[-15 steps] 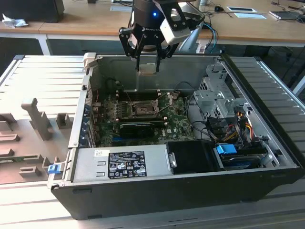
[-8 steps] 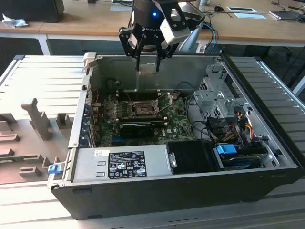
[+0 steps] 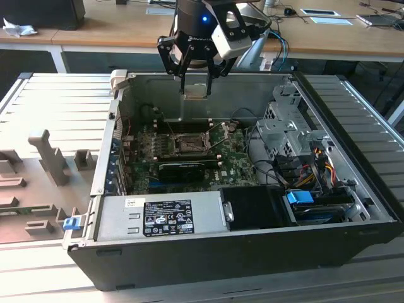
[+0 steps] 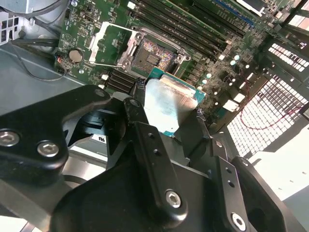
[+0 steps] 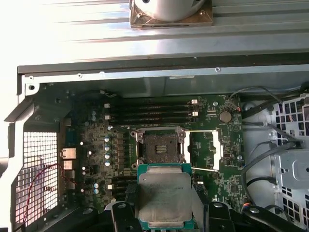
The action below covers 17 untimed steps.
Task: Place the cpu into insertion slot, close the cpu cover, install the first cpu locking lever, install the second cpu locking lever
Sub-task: 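Place the cpu into insertion slot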
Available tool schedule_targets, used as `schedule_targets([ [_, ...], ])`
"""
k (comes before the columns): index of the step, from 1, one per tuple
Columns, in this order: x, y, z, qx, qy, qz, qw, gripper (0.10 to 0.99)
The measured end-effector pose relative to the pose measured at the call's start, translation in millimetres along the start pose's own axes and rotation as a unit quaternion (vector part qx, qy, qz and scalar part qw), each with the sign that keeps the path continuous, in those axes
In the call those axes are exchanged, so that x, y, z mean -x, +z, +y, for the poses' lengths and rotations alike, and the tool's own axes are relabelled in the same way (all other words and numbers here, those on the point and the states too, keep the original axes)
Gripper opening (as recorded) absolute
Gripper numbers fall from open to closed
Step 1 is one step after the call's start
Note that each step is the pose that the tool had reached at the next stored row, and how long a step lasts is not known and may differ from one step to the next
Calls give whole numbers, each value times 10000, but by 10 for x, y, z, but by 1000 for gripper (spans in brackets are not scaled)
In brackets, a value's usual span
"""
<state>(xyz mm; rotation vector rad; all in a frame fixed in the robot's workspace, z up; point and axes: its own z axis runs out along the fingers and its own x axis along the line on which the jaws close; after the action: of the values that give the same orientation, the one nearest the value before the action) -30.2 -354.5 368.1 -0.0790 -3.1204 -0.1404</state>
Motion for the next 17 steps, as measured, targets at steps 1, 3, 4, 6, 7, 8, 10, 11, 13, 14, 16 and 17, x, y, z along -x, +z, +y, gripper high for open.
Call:
schedule_targets([
  [1,0,0,0,0,5,0,10000,525],
  [3,0,0,0,1,22,-2,10000,525],
  [4,0,0,0,1,28,-3,10000,525],
  [6,0,1,0,1,42,-4,10000,525],
  [7,0,0,0,1,53,-5,10000,525],
  [8,0,0,0,2,69,-6,10000,525],
  [10,0,0,0,2,128,-12,9999,525],
  [11,0,0,0,3,144,-13,9999,525],
  [13,0,1,0,4,204,-18,9998,525],
  [14,0,1,0,5,256,-23,9997,525],
  [16,0,1,0,7,364,-32,9993,525],
  [17,0,2,0,8,399,-36,9992,525],
])
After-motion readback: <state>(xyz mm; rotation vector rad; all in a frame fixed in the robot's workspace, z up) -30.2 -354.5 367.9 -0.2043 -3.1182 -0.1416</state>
